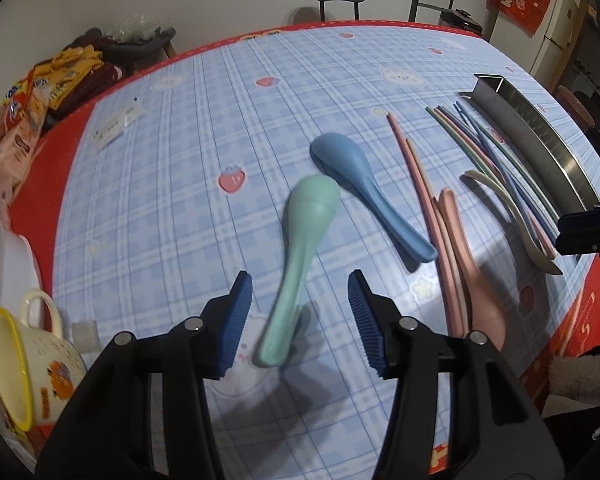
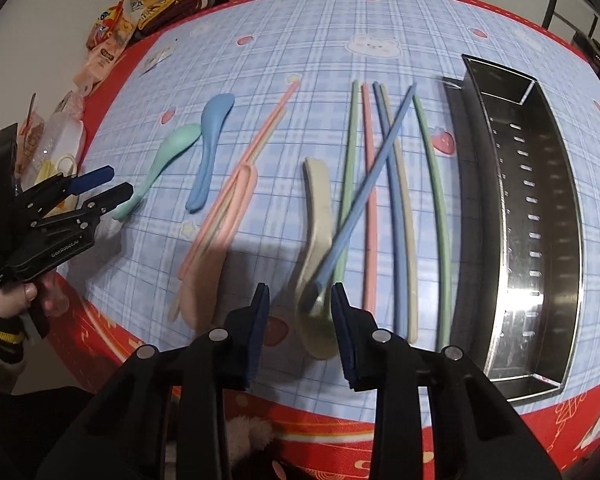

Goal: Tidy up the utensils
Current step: 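Close the right tool on the blue chopstick, then close the left tool on the mint-green spoon handle, then carry the blue chopstick into the steel drainer with the right tool while the left tool lifts the green spoon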

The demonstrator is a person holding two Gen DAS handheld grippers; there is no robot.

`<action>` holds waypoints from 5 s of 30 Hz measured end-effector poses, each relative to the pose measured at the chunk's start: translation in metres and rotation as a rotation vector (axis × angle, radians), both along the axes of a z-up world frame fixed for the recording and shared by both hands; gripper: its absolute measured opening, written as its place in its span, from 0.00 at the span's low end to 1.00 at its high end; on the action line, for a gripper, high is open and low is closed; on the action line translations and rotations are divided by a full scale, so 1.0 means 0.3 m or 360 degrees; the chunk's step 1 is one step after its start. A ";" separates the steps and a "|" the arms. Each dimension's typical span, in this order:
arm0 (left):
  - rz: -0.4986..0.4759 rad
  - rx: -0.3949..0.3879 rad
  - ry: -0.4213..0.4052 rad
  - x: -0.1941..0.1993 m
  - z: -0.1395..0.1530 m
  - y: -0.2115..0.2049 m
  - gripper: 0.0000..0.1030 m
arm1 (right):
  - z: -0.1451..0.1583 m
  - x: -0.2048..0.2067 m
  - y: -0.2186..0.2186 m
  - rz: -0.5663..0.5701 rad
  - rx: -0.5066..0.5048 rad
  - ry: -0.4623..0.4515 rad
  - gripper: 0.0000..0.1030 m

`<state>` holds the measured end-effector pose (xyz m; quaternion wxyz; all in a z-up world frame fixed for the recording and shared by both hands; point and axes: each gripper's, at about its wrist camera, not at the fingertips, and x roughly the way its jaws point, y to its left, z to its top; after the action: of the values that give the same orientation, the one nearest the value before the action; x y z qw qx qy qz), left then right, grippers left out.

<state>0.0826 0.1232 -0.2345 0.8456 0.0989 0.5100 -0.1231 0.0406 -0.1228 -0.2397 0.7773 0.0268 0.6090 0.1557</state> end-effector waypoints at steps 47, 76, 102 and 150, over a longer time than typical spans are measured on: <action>-0.0017 0.0017 0.0035 0.095 -0.037 -0.008 0.50 | -0.138 0.159 -0.127 -0.0471 0.0215 0.0072 0.07; 0.0352 -0.0595 0.0311 0.216 -0.099 0.159 0.15 | -0.137 0.158 -0.127 -0.0454 0.0203 0.0064 0.07; 0.0384 -0.0510 0.0203 0.104 -0.133 0.135 0.12 | -0.143 0.155 -0.140 -0.0461 0.0225 0.0014 0.07; 0.0263 -0.0827 0.0349 0.041 0.137 -0.519 0.11 | 0.022 0.004 -0.597 -0.0537 0.0519 -0.0305 0.07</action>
<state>0.0949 -0.0324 -0.1934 0.7896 -0.1766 0.5559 -0.1903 0.0420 -0.3019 -0.2332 0.8318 0.2382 0.4864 0.1217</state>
